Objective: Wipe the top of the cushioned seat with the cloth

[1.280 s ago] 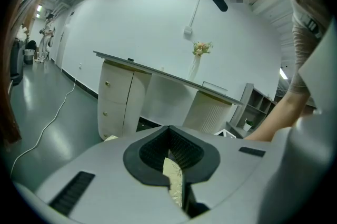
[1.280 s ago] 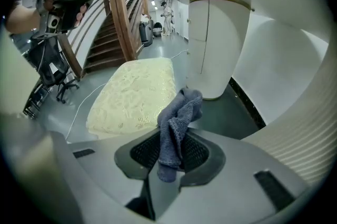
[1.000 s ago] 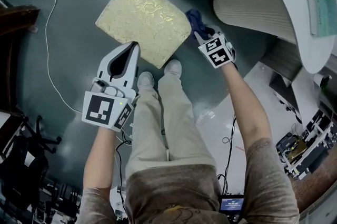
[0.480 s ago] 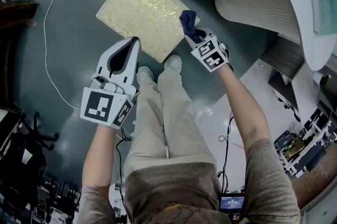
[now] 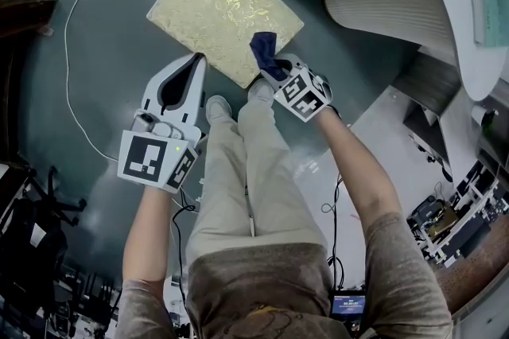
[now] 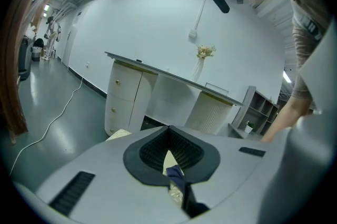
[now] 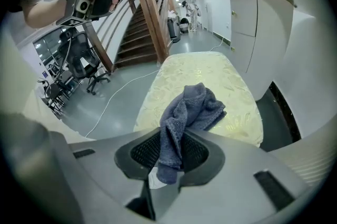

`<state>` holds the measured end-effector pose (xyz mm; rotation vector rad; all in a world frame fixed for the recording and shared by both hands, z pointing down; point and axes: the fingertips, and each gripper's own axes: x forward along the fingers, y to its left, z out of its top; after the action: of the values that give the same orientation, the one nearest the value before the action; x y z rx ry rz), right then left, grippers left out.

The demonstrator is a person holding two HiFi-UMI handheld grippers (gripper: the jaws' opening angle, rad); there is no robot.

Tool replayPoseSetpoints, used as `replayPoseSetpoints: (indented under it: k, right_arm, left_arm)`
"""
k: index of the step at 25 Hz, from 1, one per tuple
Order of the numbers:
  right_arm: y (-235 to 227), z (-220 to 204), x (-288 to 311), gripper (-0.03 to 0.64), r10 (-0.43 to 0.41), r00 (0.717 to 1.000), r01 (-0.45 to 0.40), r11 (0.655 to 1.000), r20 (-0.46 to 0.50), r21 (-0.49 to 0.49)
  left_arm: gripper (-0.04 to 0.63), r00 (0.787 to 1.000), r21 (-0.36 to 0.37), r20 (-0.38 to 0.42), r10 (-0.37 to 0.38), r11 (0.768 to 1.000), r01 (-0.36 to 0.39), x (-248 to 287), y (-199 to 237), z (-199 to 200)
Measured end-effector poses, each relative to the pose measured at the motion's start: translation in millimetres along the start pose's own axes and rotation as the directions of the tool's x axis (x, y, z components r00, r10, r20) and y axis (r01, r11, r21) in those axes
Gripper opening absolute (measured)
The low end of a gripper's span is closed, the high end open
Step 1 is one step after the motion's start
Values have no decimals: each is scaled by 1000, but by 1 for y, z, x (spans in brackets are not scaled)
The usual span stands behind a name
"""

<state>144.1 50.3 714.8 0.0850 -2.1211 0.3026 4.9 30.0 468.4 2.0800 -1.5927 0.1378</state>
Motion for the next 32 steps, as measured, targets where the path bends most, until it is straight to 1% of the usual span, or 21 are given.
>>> replayPoseSetpoints:
  k: [3, 7, 11, 14, 17, 20, 23, 26, 29, 32]
  right_arm:
    - [19, 3, 5, 97, 34, 999, -34, 999, 1, -17]
    - [36, 5, 10, 97, 55, 998, -55, 998, 6, -8]
    - [59, 7, 16, 97, 93, 996, -93, 995, -3, -35]
    - [78, 10, 20, 97, 134, 991, -134, 990, -2, -41]
    - [100, 15, 25, 97, 183, 983, -182, 981, 1, -67]
    - [112, 27, 24, 97, 207, 978, -205, 974, 12, -93]
    - [109, 43, 16, 97, 206, 978, -201, 974, 40, -107]
    - [94, 60, 4, 97, 188, 980, -179, 977, 73, -112]
    - [69, 77, -9, 97, 152, 983, -141, 984, 101, -111]
    - [36, 87, -20, 97, 94, 989, -84, 992, 117, -94]
  left_arm:
    - [15, 1000, -8, 4, 4, 1000, -4, -4, 1, -2]
    - [15, 1000, -13, 7, 5, 1000, -5, -8, 2, -4]
    - [15, 1000, -16, 13, 11, 1000, -11, -13, 5, -4]
    - [15, 1000, -21, 16, 16, 1000, -16, -15, 6, -5]
    - [15, 1000, -26, 18, 19, 999, -19, -19, 8, -6]
    - [15, 1000, -32, 21, 23, 999, -23, -24, 11, -4]
    - [15, 999, -44, 24, 33, 999, -31, -30, 13, -2]
    - [15, 999, -56, 31, 42, 998, -40, -32, 16, 4]
    - [15, 998, -58, 40, 44, 997, -42, -30, 17, 13]
    - [15, 998, -56, 46, 41, 998, -39, -25, 17, 21]
